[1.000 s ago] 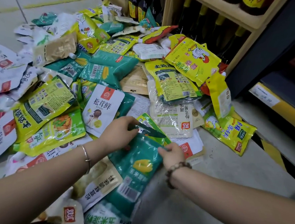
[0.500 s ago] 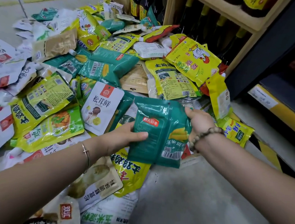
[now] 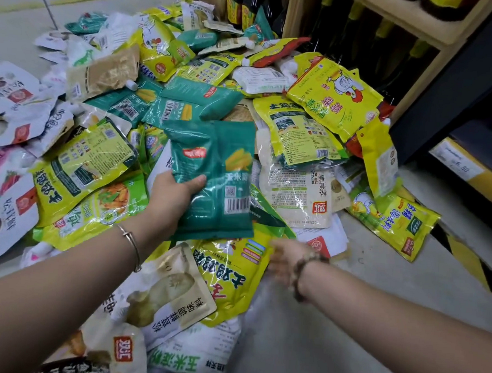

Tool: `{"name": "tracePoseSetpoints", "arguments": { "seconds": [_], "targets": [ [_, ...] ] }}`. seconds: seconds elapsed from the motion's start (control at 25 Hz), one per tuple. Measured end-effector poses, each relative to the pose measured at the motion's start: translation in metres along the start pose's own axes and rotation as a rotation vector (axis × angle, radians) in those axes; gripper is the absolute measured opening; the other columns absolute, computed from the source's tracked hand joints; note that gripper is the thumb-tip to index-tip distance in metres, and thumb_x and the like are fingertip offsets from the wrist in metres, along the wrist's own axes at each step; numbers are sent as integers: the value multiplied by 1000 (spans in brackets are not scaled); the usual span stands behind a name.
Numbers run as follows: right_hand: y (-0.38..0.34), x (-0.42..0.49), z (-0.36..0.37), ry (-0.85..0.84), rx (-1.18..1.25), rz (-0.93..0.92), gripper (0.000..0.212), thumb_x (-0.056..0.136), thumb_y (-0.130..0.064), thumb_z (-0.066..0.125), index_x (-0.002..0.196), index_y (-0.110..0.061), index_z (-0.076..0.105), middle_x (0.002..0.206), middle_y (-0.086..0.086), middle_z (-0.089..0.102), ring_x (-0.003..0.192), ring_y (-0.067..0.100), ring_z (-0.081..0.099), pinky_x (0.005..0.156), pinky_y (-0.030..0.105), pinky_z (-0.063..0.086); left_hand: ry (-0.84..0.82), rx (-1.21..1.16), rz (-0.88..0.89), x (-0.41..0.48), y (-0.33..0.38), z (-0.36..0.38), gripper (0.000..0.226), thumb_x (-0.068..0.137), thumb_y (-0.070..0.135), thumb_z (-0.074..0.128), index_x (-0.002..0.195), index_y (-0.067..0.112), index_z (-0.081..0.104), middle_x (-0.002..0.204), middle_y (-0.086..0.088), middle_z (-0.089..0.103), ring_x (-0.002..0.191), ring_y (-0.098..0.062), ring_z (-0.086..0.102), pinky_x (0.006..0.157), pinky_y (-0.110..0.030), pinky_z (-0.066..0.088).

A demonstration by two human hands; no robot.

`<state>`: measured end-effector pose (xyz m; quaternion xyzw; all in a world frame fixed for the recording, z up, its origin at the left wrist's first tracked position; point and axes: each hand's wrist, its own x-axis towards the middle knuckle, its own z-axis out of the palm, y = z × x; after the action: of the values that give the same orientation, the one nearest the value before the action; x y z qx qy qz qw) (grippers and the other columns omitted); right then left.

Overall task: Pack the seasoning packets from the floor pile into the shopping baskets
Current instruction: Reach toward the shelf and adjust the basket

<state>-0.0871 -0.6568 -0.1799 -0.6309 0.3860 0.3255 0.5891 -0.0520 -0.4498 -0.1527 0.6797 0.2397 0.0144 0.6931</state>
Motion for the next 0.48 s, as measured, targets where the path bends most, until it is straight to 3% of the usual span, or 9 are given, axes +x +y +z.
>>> {"name": "tracePoseSetpoints", "arguments": {
  "seconds": [0.12,0.36,0.48],
  "targets": [
    [34,9,17,-40,-209,69,32,79,-30,71,100,-7,63,107,16,67,83,27,66,72,35,52,65,-58,-9,8,4,-6,10,85,4,66,85,14,65,78,-1,72,63,-13,71,51,-25,55],
    [20,26,27,102,-342,-109,78,68,-49,76,125,0,53,124,15,59,108,29,58,91,38,49,41,-36,-11,1,-8,-3,14,83,4,68,77,15,64,62,8,71,54,-8,68,44,-18,49],
    [24,25,27,84,-228,-209,58,71,-36,77,116,-5,59,118,14,62,107,31,60,95,41,47,32,-38,-25,2,-7,-3,10,82,6,70,81,14,65,66,5,72,59,-13,70,47,-22,52]
  ]
}}
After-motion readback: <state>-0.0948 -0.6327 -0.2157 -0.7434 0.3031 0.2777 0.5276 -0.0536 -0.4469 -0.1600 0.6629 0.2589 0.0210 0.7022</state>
